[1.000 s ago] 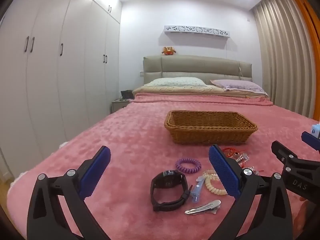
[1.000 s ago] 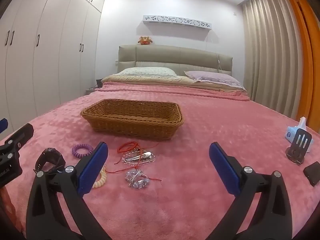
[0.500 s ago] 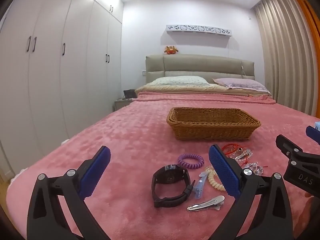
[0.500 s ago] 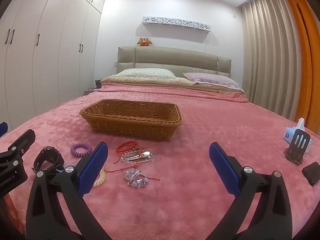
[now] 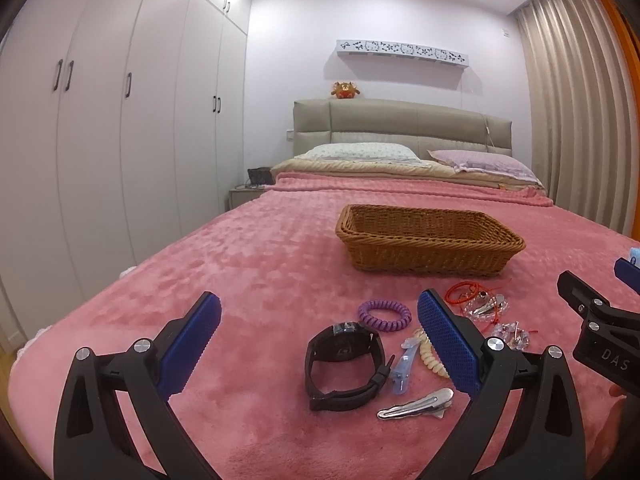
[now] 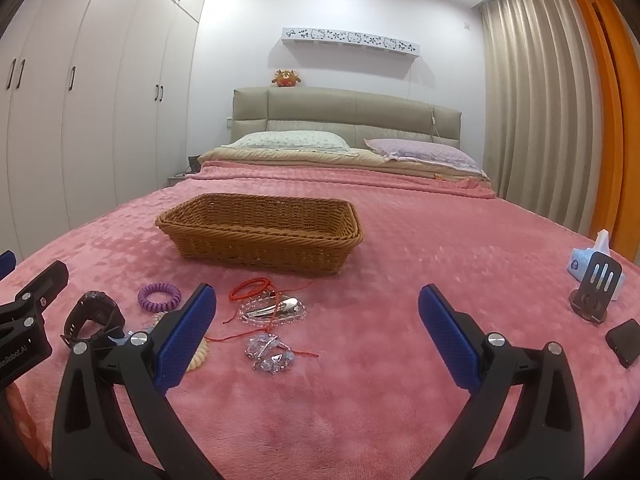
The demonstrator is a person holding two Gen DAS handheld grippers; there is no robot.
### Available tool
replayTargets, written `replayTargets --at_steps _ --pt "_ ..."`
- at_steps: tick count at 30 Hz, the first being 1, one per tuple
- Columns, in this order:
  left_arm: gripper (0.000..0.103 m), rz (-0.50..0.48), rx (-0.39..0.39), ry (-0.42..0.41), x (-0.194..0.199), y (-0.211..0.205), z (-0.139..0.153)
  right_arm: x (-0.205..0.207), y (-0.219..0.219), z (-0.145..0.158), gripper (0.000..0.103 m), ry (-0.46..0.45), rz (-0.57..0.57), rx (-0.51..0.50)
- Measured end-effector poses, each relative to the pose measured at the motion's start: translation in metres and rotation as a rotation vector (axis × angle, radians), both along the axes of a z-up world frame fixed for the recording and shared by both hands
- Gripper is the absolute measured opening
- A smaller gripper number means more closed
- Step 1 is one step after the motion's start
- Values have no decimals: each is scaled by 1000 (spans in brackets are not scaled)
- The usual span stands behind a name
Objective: Organize jewelry
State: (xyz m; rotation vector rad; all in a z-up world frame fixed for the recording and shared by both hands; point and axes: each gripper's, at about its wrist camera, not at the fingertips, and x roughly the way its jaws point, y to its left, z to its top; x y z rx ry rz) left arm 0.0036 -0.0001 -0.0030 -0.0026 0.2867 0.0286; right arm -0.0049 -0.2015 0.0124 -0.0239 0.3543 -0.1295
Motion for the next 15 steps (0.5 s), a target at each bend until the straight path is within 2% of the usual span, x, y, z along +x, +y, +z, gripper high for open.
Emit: replayTargets --at_steps 15 --pt "96 -1 -16 17 3 3 -2 -1 -1 -1 97 -3 -2 2"
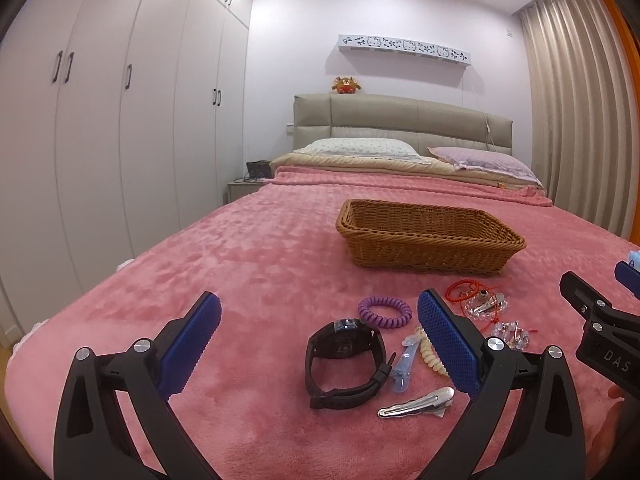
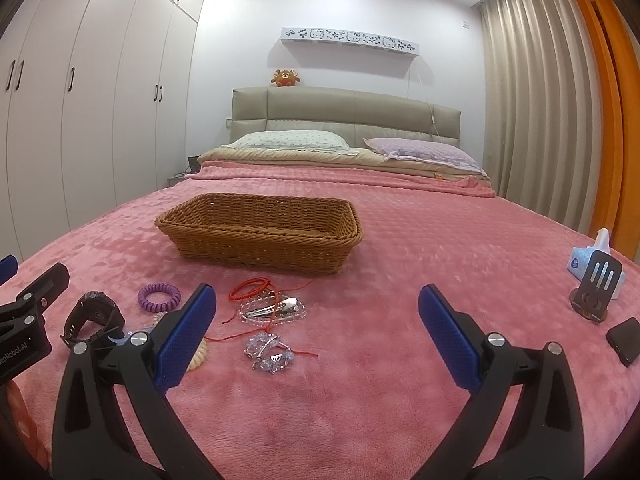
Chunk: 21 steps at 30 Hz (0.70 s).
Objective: Organize jewelry
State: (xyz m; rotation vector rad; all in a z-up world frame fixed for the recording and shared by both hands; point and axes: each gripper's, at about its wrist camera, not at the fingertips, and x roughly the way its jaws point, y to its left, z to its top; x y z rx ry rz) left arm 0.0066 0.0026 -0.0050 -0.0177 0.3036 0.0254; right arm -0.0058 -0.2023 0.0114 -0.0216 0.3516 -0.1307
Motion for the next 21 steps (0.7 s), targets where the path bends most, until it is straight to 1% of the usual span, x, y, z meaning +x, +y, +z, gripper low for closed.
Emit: replayTargets --at_steps 21 --pt "96 1 0 0 0 -1 0 0 0 -1 97 3 -1 -3"
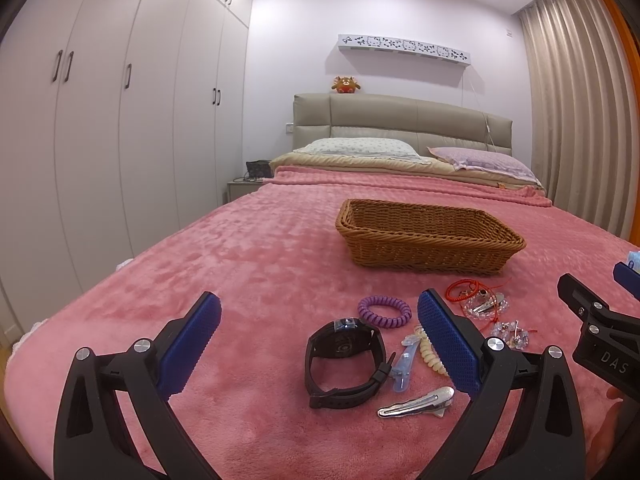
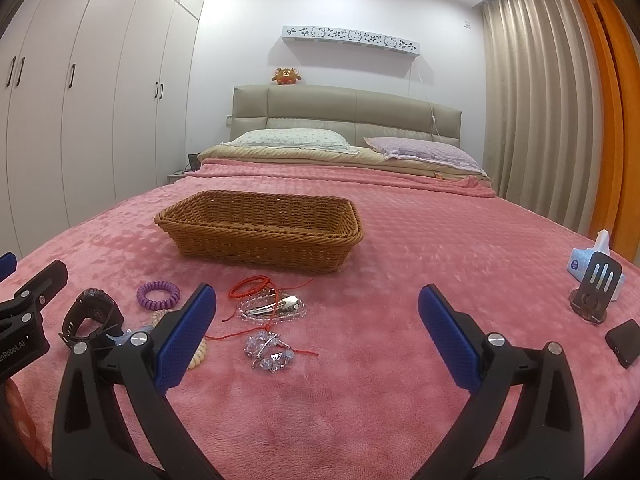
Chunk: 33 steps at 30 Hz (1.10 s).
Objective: Organize jewelry
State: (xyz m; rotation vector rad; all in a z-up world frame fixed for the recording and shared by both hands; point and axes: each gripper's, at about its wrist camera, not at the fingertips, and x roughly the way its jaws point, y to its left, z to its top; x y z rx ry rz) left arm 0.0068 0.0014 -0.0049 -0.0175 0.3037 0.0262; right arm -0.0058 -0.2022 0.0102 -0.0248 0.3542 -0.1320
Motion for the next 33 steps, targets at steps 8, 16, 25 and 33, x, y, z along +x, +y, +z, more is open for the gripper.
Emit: replayTargets --at_steps 8,16,25,33 --pt "96 0 0 0 0 0 0 0 0 -1 97 0 1 -3" --pt "96 -4 -4 -4 -2 0 0 0 1 -3 97 2 3 -11" --pt "96 -35 -44 48 -2 12 3 2 1 -3 94 20 8 -15" --pt "83 -130 -164 288 22 64 0 19 -4 -4 68 158 52 4"
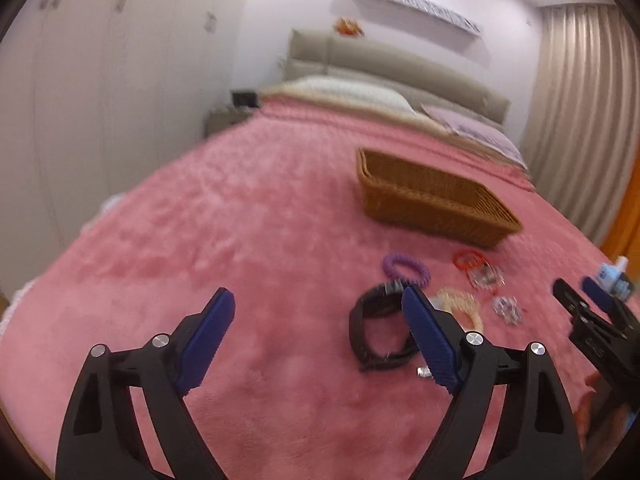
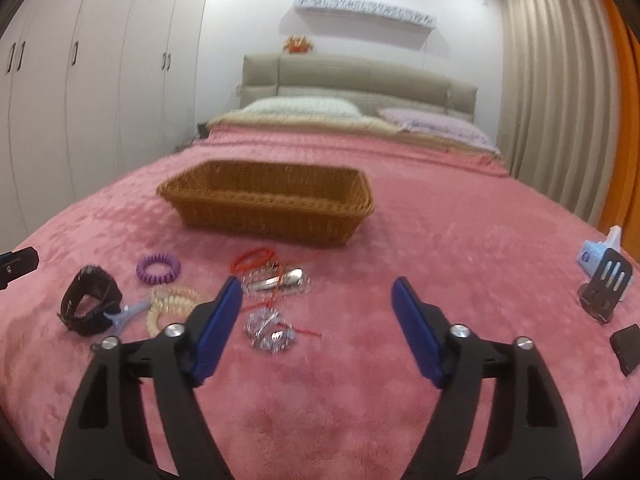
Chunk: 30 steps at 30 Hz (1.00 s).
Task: Organize jewelry
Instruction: 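Grasp the black watch with the left tool while the right tool grasps the crystal ornament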
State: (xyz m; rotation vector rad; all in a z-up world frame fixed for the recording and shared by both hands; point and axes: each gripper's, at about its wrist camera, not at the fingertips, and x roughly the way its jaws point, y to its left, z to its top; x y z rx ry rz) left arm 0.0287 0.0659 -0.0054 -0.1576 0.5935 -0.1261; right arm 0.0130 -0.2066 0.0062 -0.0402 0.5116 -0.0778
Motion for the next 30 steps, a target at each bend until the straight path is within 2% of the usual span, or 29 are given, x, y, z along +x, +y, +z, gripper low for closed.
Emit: replayTargets --at_steps 3,4,5,9,11,20,27,30 --pt "75 -54 8 73 10 -3 -10 6 -4 -3 55 76 38 21" --pt "66 -68 11 99 14 -4 -12 7 -6 -4 50 95 48 24" --pt "58 -91 10 133 19 -6 -16 8 -9 -5 48 121 60 29" --pt "50 -158 -37 199 33 -7 -24 15 -22 -14 43 219 96 75" --pt "37 -164 -53 219 40 -6 -25 19 -24 -19 38 257 114 98" --pt "35 -178 -76 288 62 -7 -31 42 -5 -32 38 346 180 110" --pt "35 -172 -31 299 69 -19 -37 57 9 -34 38 362 211 96" --pt "35 -165 -7 296 69 -23 -37 66 12 -39 36 386 187 81"
